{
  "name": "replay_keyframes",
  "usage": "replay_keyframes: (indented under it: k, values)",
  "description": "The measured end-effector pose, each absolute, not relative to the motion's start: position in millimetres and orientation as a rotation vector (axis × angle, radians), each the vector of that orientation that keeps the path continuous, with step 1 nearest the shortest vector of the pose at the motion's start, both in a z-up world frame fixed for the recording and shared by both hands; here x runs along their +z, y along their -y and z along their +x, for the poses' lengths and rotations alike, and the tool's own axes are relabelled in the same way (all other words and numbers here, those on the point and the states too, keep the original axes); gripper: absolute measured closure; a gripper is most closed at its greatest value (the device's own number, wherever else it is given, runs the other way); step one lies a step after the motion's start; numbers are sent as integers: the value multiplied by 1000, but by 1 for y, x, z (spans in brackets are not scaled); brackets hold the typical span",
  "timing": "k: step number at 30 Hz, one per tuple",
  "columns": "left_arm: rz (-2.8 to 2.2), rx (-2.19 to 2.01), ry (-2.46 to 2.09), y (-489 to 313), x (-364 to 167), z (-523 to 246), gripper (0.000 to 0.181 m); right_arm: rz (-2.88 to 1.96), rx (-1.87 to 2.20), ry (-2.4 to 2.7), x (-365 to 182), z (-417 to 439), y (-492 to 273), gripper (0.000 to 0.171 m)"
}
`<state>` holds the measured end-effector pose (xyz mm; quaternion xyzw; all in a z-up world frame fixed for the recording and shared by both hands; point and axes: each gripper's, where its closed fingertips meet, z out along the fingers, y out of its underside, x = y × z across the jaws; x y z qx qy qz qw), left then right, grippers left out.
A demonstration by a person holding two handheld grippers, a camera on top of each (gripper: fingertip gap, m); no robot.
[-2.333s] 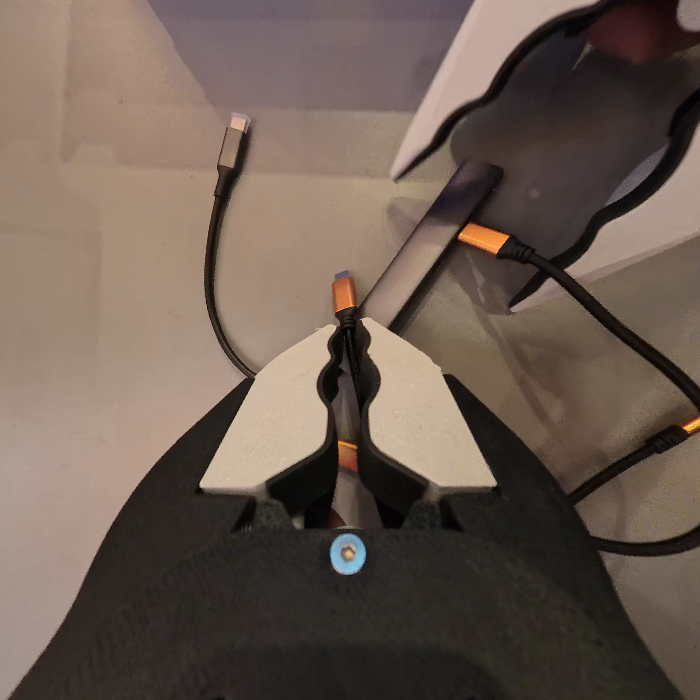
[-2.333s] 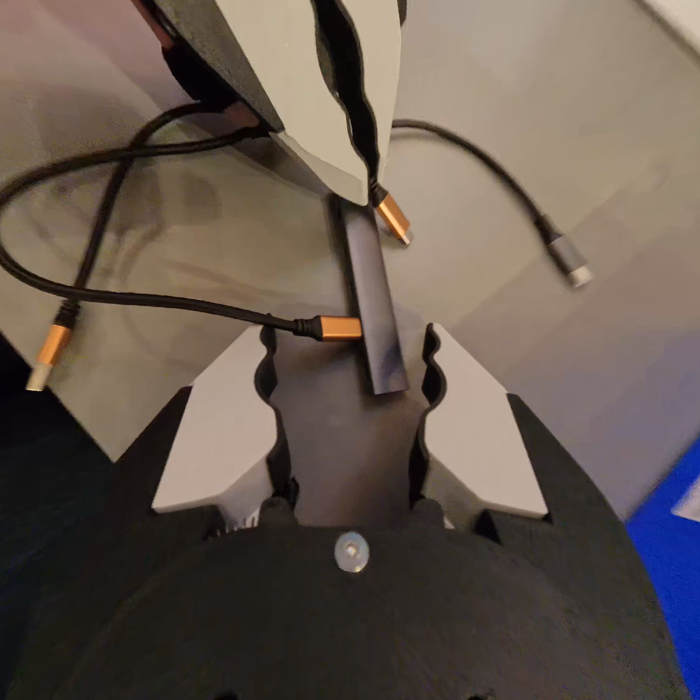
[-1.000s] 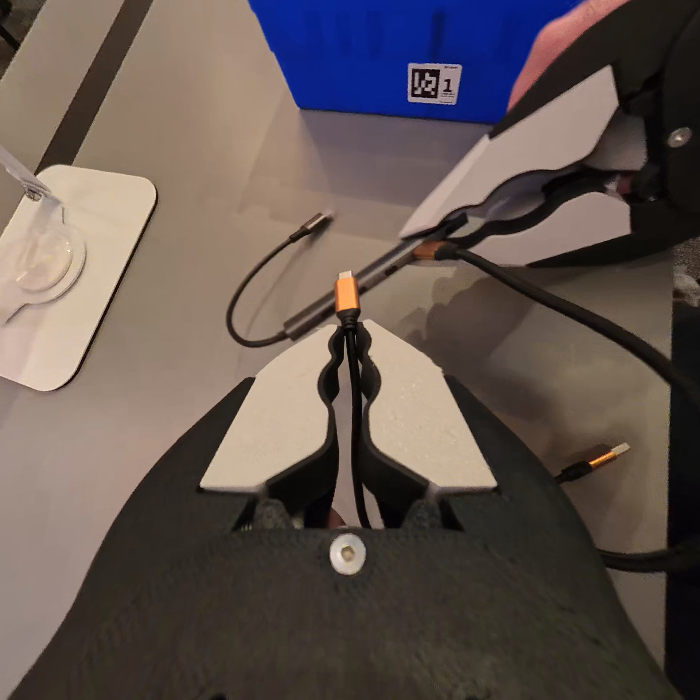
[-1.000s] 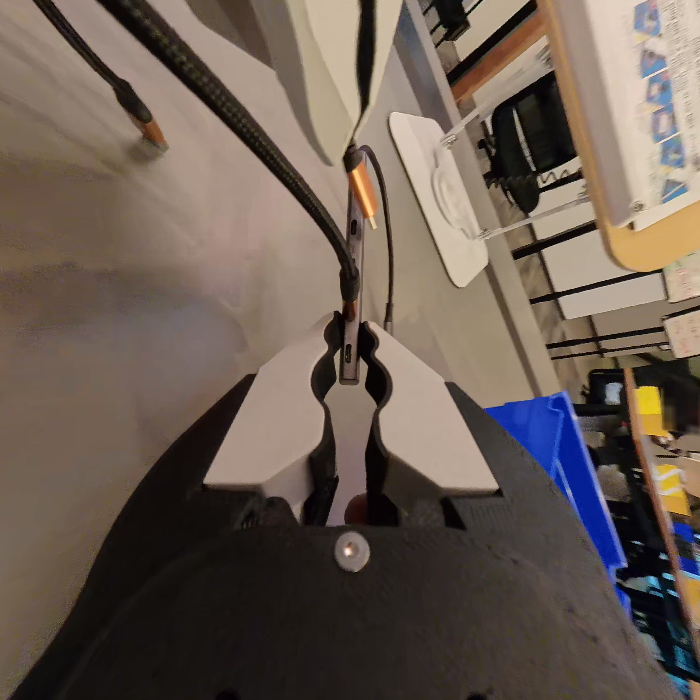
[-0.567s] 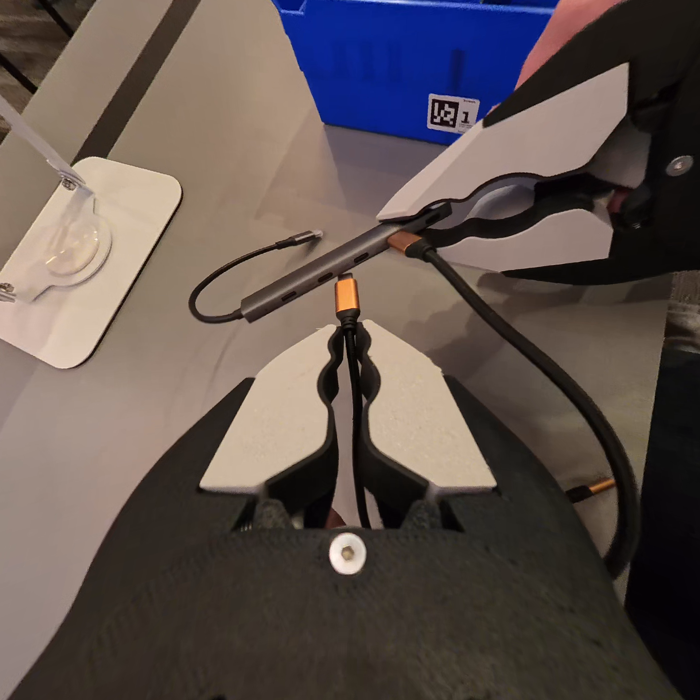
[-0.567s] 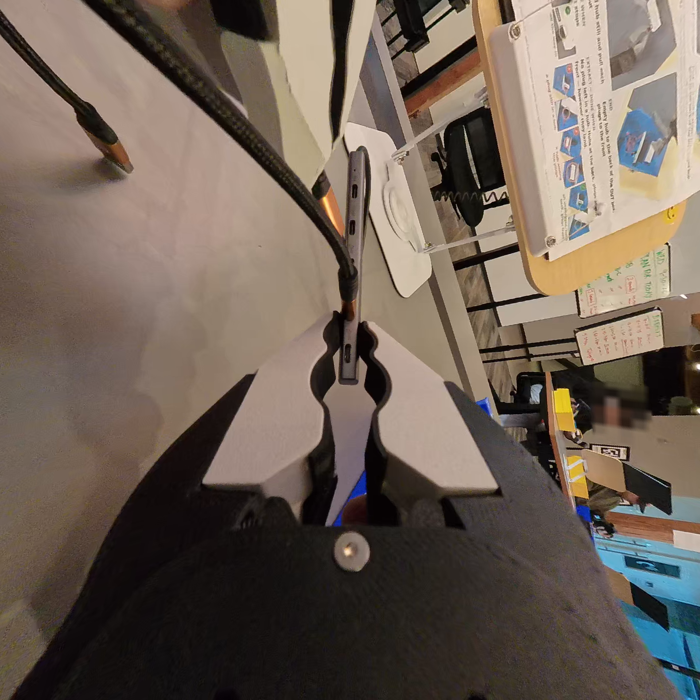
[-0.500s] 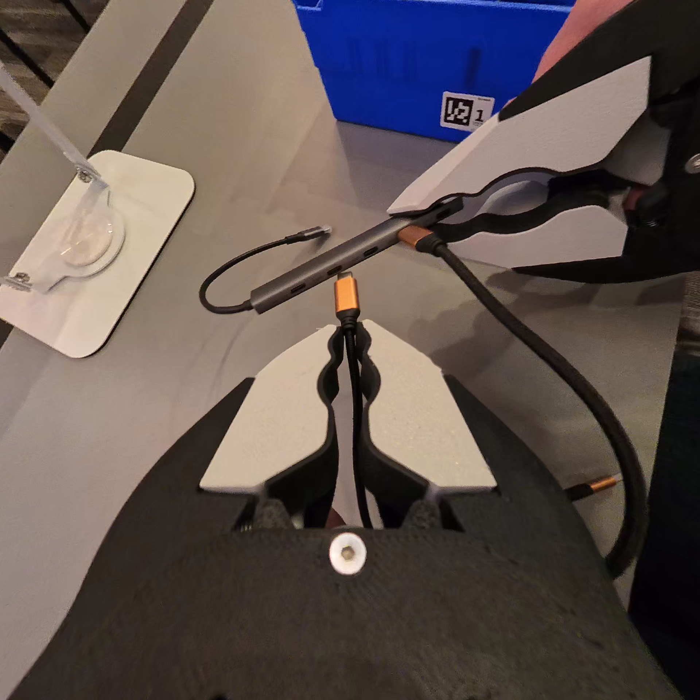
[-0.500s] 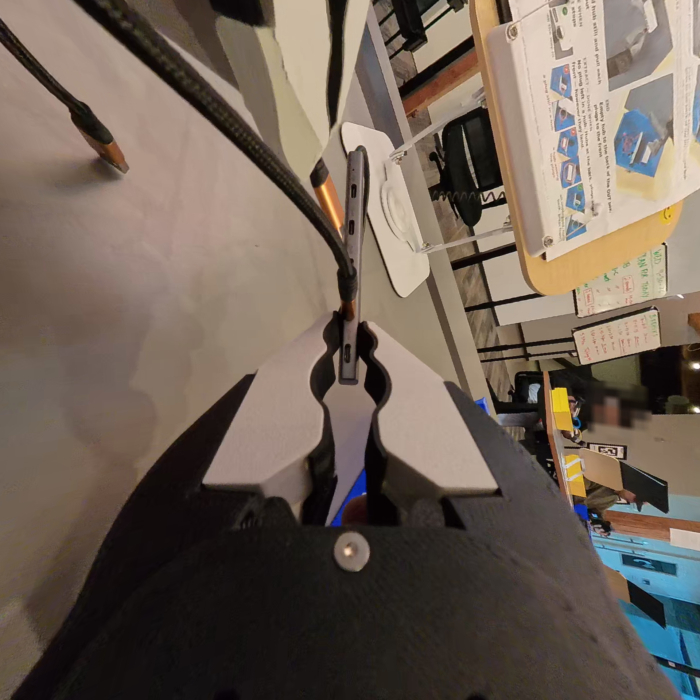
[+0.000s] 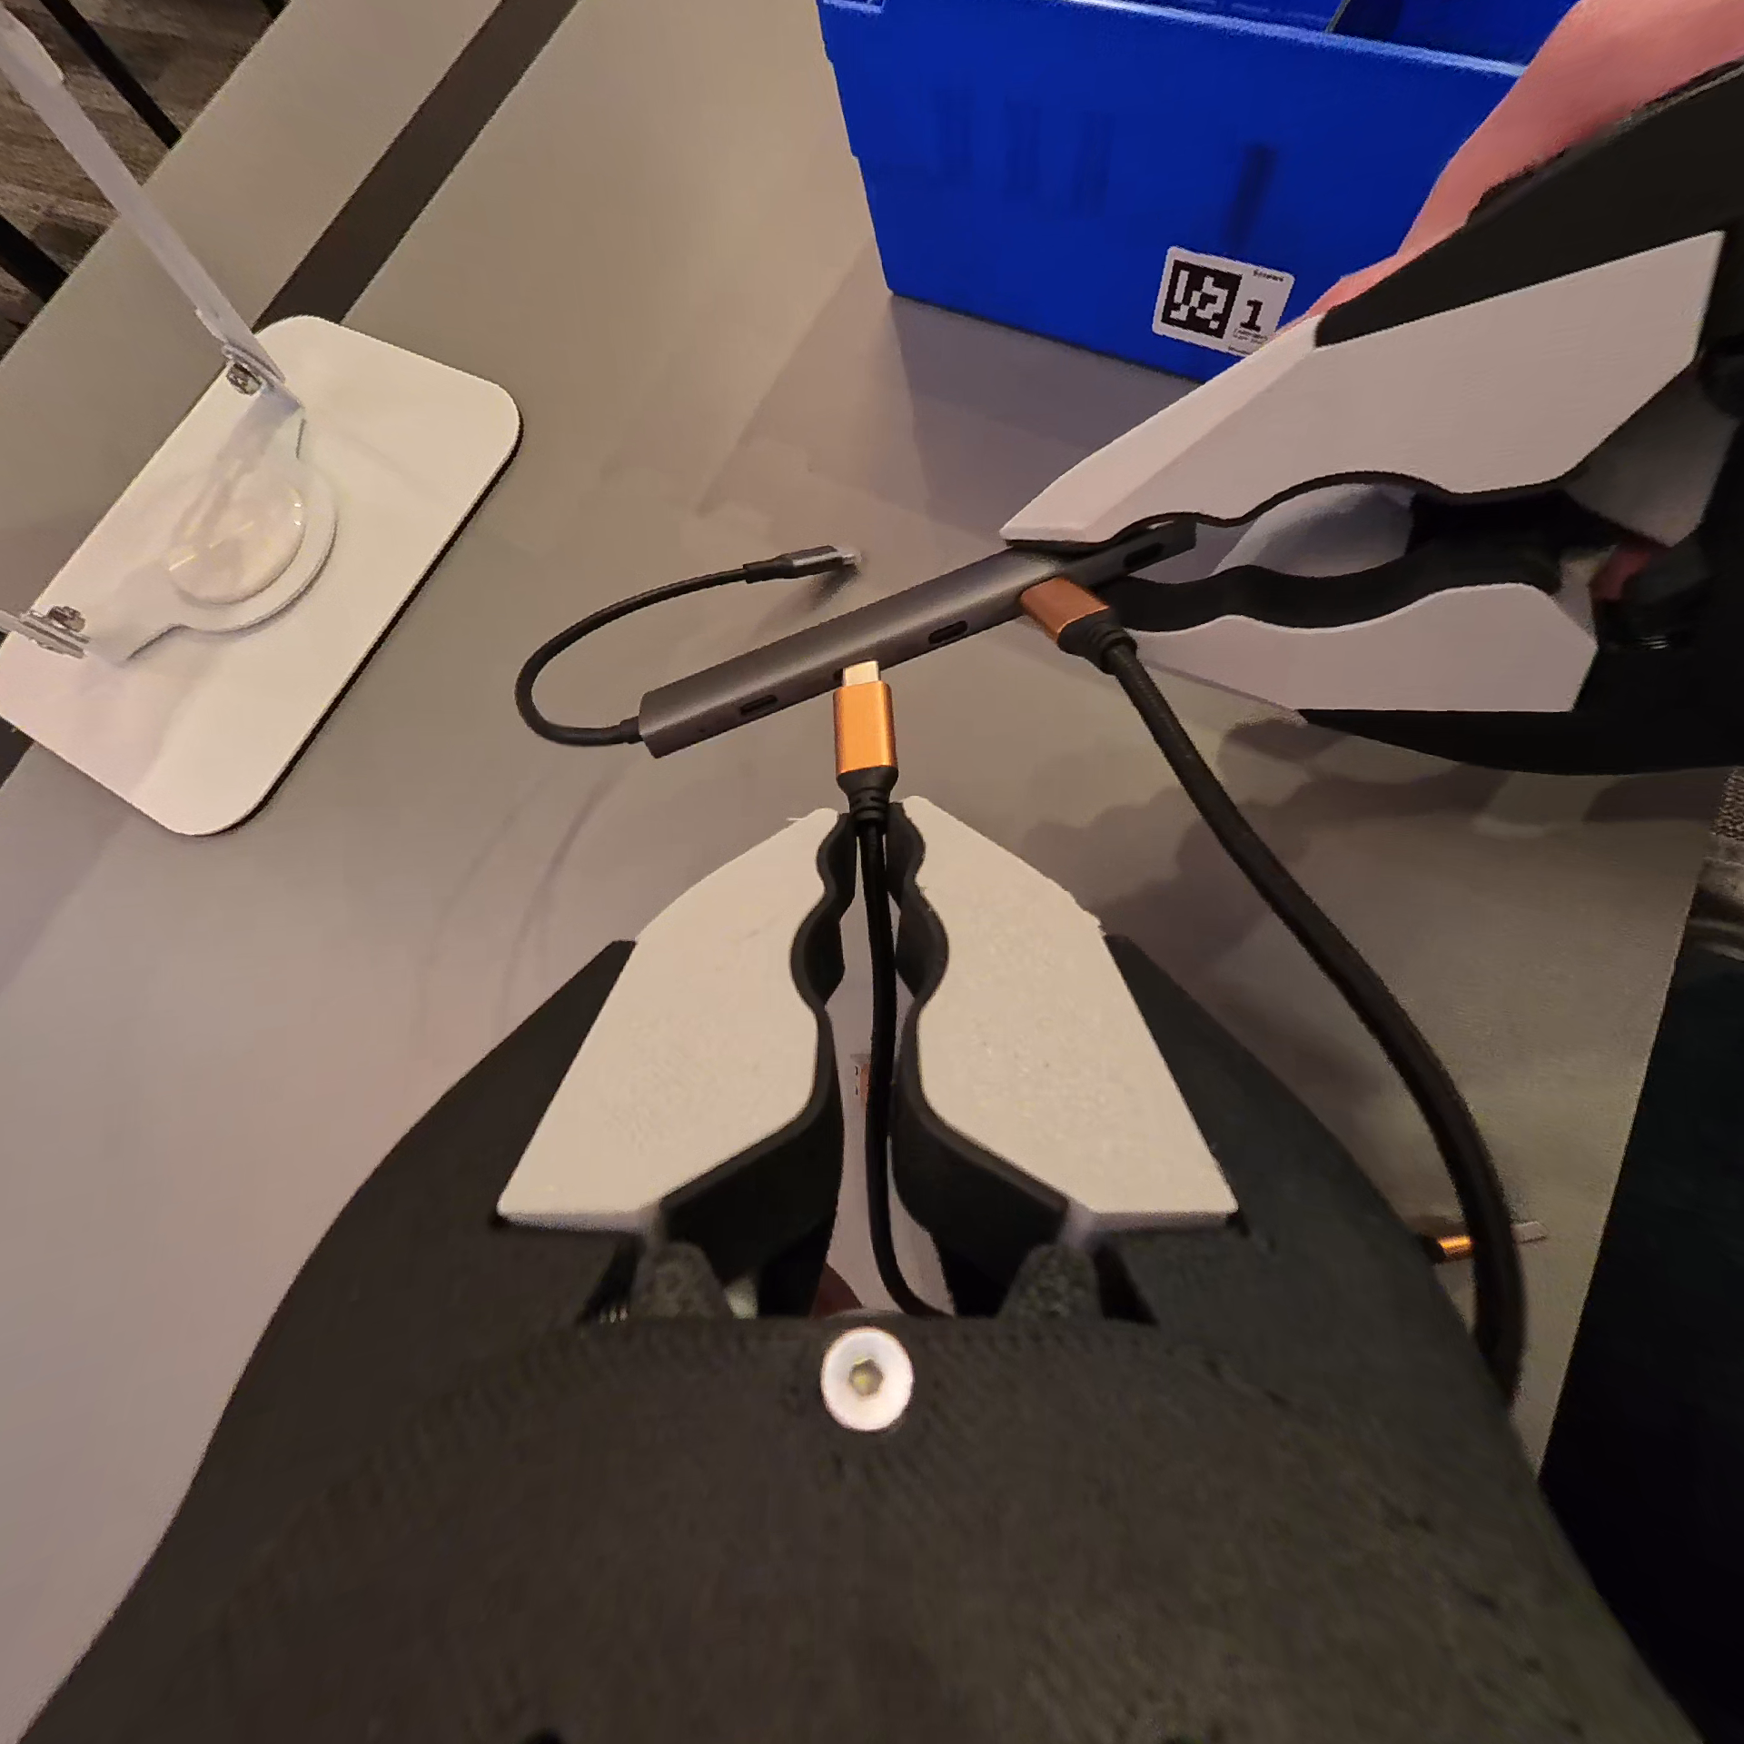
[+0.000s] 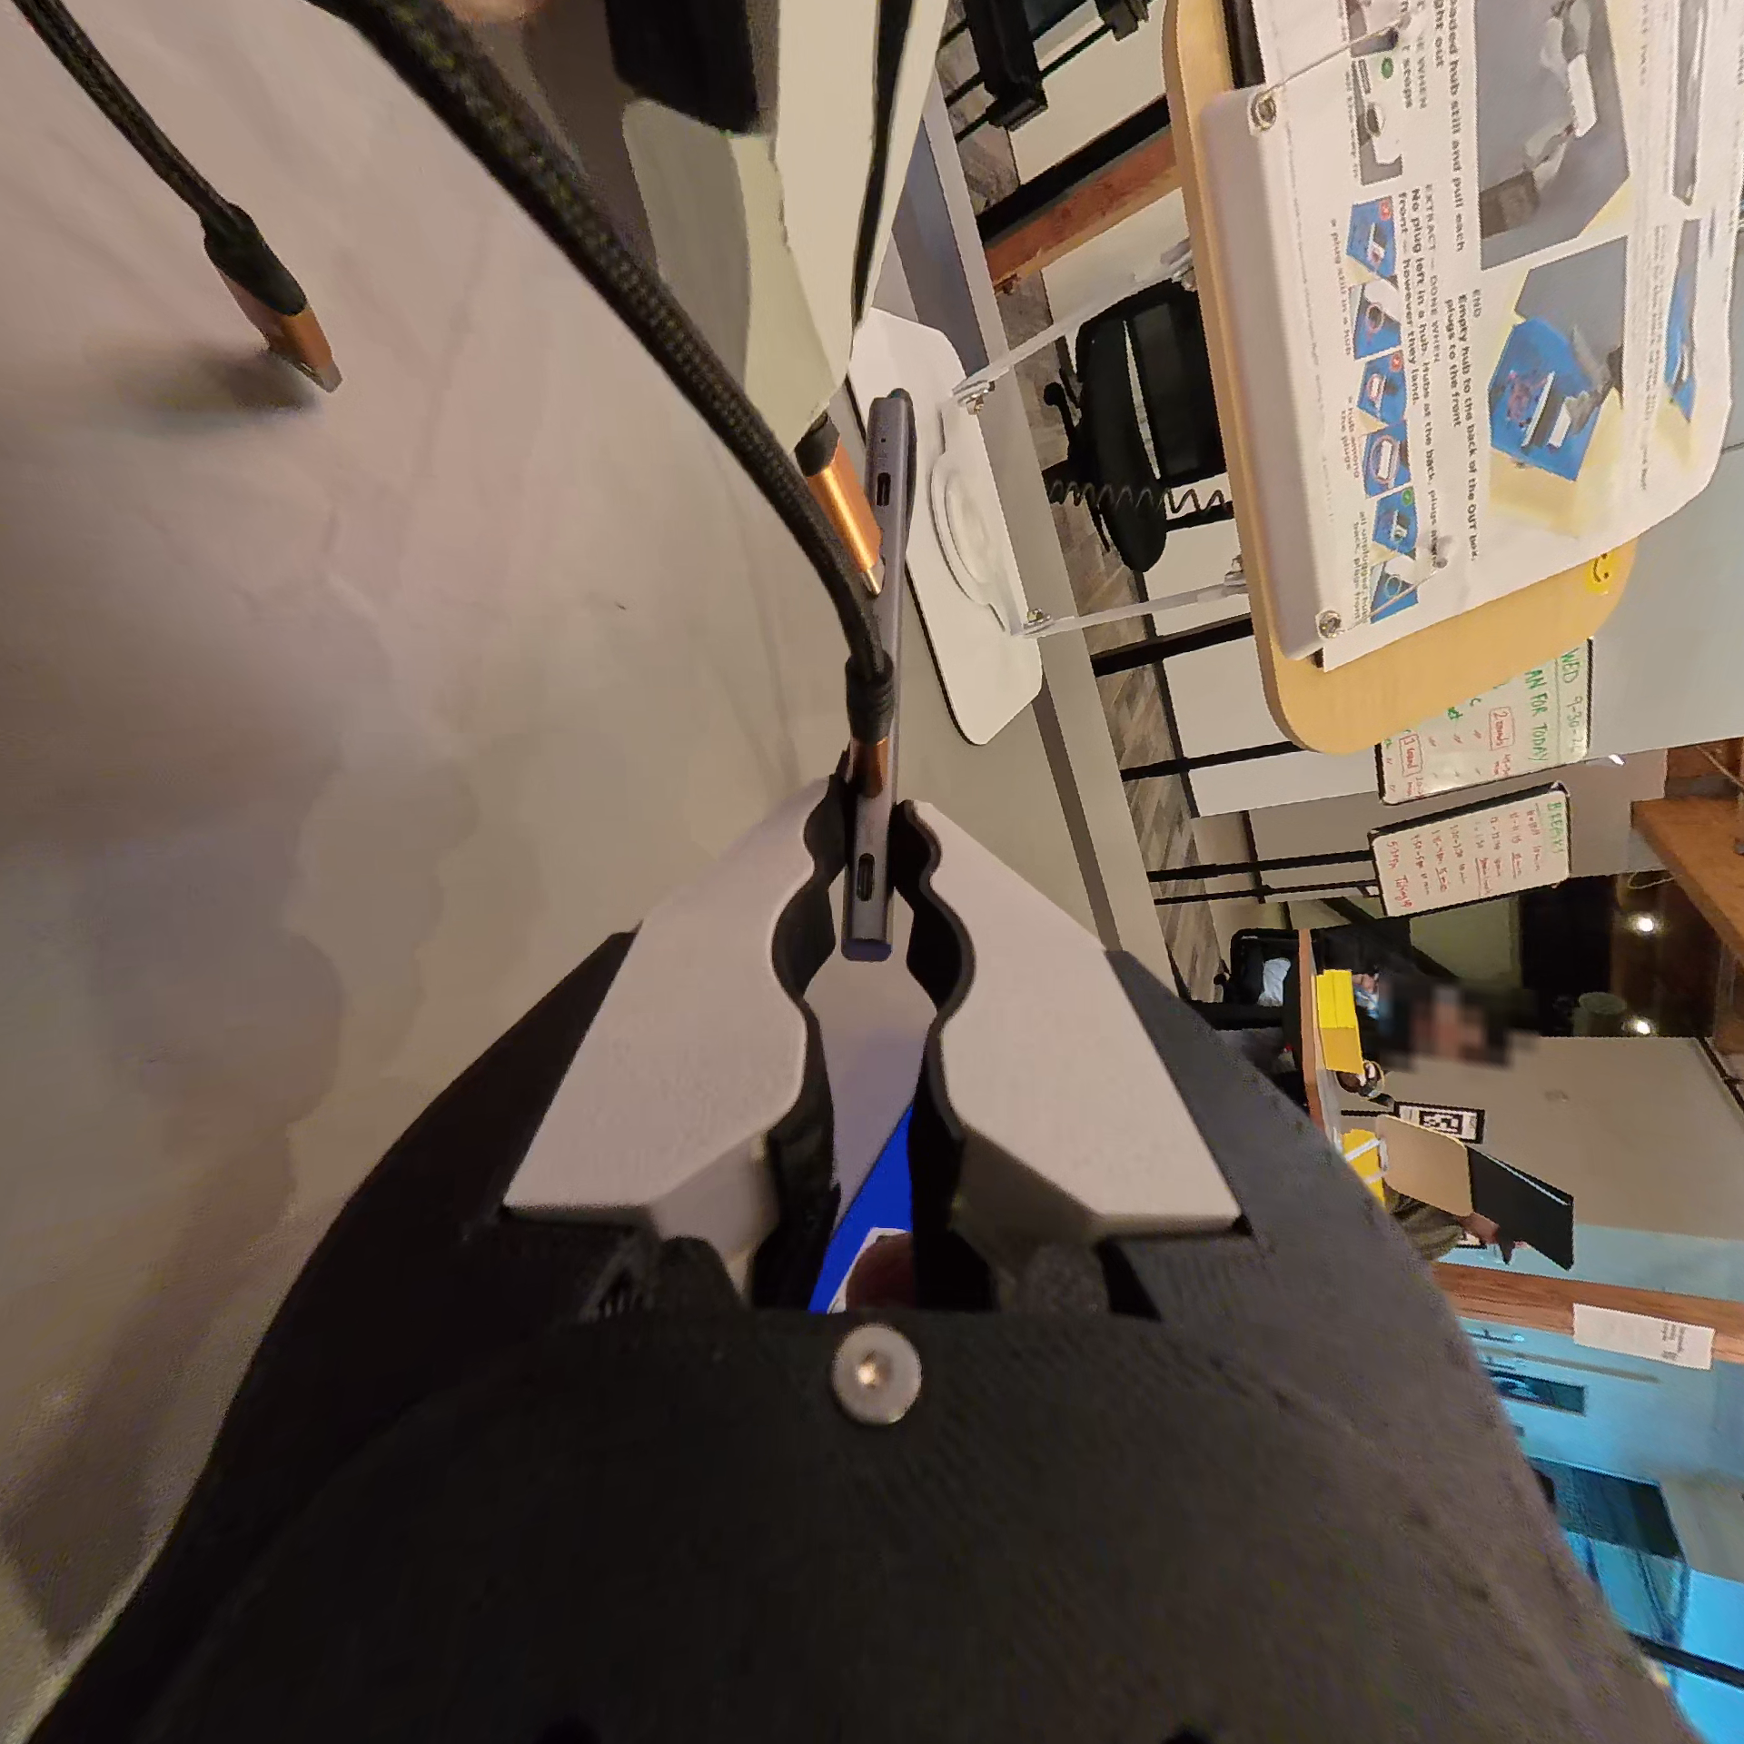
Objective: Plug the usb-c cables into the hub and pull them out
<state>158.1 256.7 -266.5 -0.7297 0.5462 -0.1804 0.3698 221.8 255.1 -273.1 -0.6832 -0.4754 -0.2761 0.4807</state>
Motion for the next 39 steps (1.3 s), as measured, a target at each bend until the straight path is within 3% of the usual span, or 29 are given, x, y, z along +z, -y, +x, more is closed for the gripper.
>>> replay_keyframes:
  k: [39]
  values:
    - [-2039, -578, -1408, -259, -275, 144, 176, -1401, -835, 1363, -259, 197, -253, 164]
